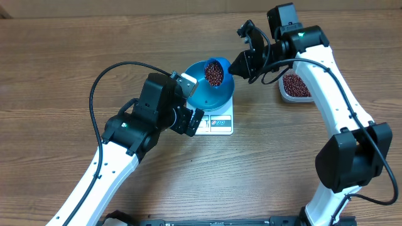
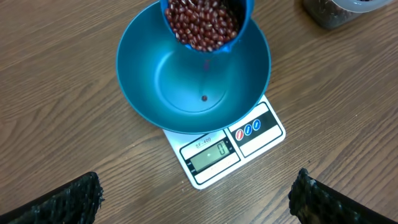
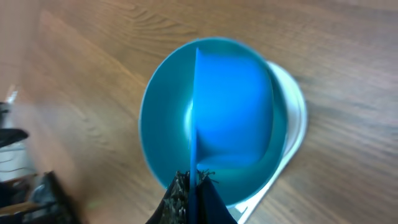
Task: Scoop item into bowl and weigh 150g on scale
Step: 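Carry the filled scoop with the right gripper over the teal bowl, then tip the scoop with the right gripper to pour beans into bowl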
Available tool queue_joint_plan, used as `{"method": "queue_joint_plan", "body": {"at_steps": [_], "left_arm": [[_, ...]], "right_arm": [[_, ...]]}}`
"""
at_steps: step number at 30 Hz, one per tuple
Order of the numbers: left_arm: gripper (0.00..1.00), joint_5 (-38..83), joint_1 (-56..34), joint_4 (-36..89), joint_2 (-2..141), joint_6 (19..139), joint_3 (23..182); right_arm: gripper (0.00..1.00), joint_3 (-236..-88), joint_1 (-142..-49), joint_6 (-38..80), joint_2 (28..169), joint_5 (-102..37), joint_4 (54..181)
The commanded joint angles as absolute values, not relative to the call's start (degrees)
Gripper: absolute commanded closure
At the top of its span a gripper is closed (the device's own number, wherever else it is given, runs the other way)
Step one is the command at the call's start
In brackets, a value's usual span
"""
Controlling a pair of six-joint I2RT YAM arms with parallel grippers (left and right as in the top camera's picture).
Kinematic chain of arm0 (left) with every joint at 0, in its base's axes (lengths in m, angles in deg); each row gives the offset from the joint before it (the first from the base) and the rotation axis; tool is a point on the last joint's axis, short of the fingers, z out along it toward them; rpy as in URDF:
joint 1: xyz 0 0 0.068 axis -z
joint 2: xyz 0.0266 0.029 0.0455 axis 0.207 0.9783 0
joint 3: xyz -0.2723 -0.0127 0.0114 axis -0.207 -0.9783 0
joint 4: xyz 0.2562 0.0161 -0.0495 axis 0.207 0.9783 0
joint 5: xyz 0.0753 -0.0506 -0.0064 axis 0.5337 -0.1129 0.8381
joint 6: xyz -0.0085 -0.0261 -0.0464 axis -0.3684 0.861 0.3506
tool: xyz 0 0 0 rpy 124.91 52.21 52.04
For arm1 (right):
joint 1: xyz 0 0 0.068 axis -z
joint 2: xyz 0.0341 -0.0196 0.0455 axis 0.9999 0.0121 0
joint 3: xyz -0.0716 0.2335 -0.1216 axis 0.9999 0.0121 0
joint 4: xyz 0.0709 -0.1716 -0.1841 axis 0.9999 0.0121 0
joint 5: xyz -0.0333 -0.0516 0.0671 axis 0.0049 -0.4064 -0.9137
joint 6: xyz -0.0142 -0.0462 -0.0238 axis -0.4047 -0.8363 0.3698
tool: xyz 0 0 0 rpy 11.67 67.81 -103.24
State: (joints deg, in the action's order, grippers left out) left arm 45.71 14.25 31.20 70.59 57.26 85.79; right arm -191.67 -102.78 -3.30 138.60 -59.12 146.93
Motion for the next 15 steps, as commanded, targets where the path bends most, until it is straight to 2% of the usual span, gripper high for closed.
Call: {"method": "queue_joint_plan", "body": {"at_steps": [1,15], "left_arm": [[0.0,45.9,13.9,31.0,70.6,56.2,85.8],[0.0,45.9,13.9,31.0,70.6,56.2,85.8]], "right_arm": [[0.96,-193.6,-104.3,-5.9,138.0,-55.7,145.4],[0.96,-193.6,-109.0,-15.1,138.0,-50.0,145.1]]}}
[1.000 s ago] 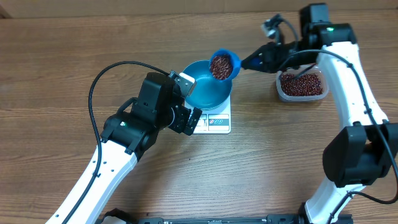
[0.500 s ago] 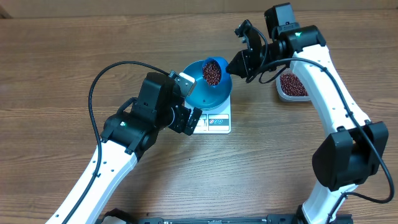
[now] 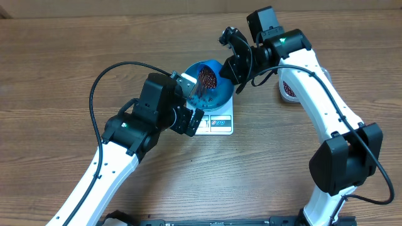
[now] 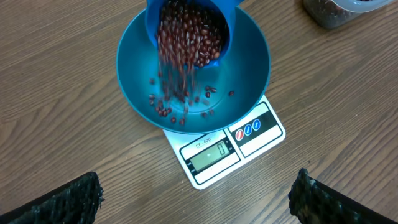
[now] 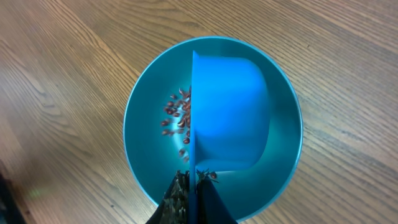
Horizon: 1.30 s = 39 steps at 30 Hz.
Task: Scoop item into bowl and weigh 150g on scale
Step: 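Tip the scoop with the right gripper to pour beans into bowl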
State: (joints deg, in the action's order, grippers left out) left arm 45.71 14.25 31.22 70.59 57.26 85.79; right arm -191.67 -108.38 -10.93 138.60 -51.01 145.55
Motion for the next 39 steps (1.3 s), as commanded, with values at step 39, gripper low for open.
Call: {"method": "queue_joint_plan", "body": {"at_steps": [39], "left_arm": [[0.0,46.0,13.9,31.0,70.6,56.2,85.8]], "right_arm": [[0.96,-193.7,-111.5,-33.8,135.7,-39.5,144.7]]}}
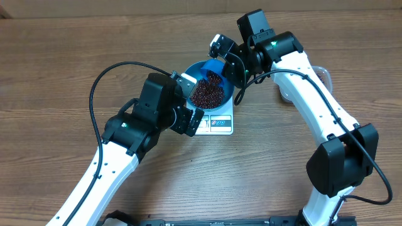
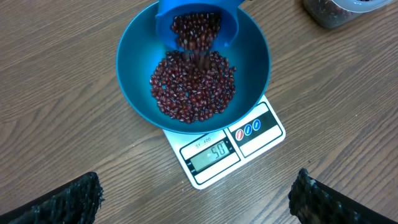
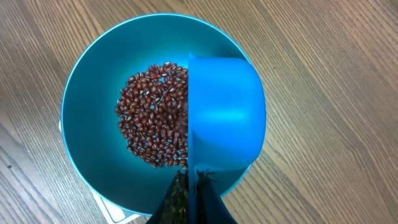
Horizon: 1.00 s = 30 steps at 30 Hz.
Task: Scoop item into bowl and weigh 150g on scale
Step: 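Tip the scoop with the right gripper to pour beans into bowl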
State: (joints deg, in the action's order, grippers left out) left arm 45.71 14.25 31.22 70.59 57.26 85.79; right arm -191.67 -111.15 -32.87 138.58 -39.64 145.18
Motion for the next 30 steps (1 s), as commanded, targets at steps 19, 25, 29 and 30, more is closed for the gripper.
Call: {"method": "queue_joint_plan", "body": {"at_steps": [19,25,29,30], "left_arm": [[0.0,46.0,13.9,31.0,70.6,56.2,85.8],[0.0,46.0,13.9,31.0,70.6,56.2,85.8],[0.01,45.9,13.9,31.0,70.6,56.2,85.8],[0.0,46.0,13.9,31.0,70.6,56.2,85.8]], "right_arm": [[0.96,-193.7,-116.5,-38.3,134.3,-26.6,146.4],[0.96,-193.7,-117.6,-38.8,134.3,-24.3,146.4],[0.96,-193.7,-117.9,-38.7,134.3,-24.4,146.4],[0.96,-193.7,-118.0,-38.7,134.3,-24.4,146.4]]}}
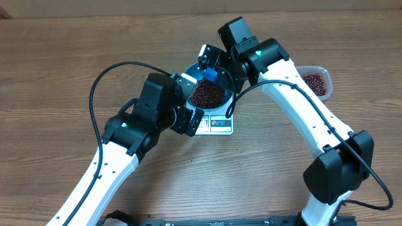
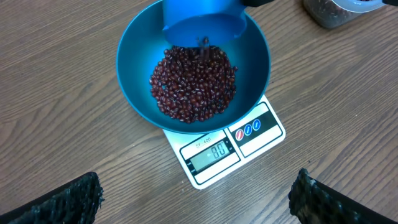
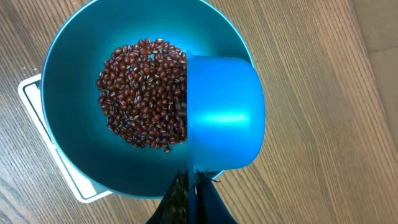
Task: Scoop item into bowl and weigh 150g on scale
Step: 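Tip the scoop with the right gripper to pour beans into bowl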
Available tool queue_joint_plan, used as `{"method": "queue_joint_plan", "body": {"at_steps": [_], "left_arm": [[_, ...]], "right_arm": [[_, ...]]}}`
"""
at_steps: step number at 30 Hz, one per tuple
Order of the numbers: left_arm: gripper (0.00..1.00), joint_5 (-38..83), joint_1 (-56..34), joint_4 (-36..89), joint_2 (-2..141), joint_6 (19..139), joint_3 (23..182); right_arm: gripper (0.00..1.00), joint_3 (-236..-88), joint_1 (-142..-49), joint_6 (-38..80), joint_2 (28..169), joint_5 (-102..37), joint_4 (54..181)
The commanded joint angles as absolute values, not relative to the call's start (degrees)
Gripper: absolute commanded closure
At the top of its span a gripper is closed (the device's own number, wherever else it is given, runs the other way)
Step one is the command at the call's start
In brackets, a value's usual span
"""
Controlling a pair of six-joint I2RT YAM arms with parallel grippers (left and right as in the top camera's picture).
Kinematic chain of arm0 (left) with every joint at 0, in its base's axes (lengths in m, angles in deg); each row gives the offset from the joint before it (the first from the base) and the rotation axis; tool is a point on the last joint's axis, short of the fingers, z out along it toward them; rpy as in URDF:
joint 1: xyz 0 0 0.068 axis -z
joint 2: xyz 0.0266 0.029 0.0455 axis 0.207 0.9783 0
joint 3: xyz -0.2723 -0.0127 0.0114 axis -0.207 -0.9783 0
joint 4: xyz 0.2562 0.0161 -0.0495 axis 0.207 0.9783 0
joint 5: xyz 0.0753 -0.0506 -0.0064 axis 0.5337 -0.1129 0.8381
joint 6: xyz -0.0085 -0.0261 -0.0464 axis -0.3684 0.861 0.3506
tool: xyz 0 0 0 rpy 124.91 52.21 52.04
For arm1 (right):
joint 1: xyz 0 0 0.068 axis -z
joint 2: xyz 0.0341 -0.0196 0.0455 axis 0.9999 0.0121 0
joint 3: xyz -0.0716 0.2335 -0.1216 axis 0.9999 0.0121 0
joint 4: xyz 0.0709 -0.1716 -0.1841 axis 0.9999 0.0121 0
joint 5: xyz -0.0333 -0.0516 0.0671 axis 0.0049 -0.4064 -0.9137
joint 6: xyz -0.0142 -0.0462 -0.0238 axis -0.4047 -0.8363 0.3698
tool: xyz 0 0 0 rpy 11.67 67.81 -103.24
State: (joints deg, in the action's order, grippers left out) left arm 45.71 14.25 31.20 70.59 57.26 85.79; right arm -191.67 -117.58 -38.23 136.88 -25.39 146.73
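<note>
A blue bowl (image 2: 137, 74) holding a heap of red beans (image 2: 194, 81) sits on the white scale (image 2: 224, 149), whose display reads 80. My right gripper (image 3: 194, 183) is shut on the thin handle of a blue scoop (image 3: 225, 115), tipped mouth down over the bowl's far side. The blue scoop (image 1: 210, 73) shows above the blue bowl (image 1: 195, 70) from overhead. My left gripper (image 2: 198, 198) hangs open above the table just in front of the scale, holding nothing.
A clear tub of red beans (image 1: 314, 81) stands to the right of the scale, and its corner shows as a bean tub (image 2: 339, 11) in the left wrist view. The left arm (image 1: 141, 125) lies close to the scale's left side.
The scoop has tipped further over and its beans have left it; the heap in the bowl is a little larger. The scale display went from 50 to 80. The right arm moved left.
The full scoop was held tilted over the empty bowl, scale at 0. Then beans were falling into the bowl. Later a heap lay in the bowl with the scale at 50. Now the scoop is turned mouth down and the scale reads 80.
</note>
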Motion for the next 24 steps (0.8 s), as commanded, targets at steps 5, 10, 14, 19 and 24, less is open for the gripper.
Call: {"method": "queue_joint_plan", "body": {"at_steps": [5,10,14,19,24], "left_arm": [[0.0,46.0,13.9,31.0,70.6,56.2,85.8],[0.01,46.0,13.9,31.7,70.6,56.2,85.8],[0.01,46.0,13.9,31.9,70.6,56.2,85.8],[0.0,46.0,13.9,31.9,70.6,56.2,85.8],[0.0,45.9,13.9,31.9,70.6,56.2,85.8]], "right_arm": [[0.96,-193.7,-118.0,-38.0,134.0,-26.5,146.5],[0.96,-193.7,-118.0,-35.0,132.2,-33.5,147.0],[0.96,-193.7,-117.7,-30.6,130.5,-33.6,147.1],[0.96,-193.7,-116.8,-26.9,127.3,-33.6,146.3],[0.96,-193.7,-114.1,-20.3,124.5,-28.9,143.3]]}}
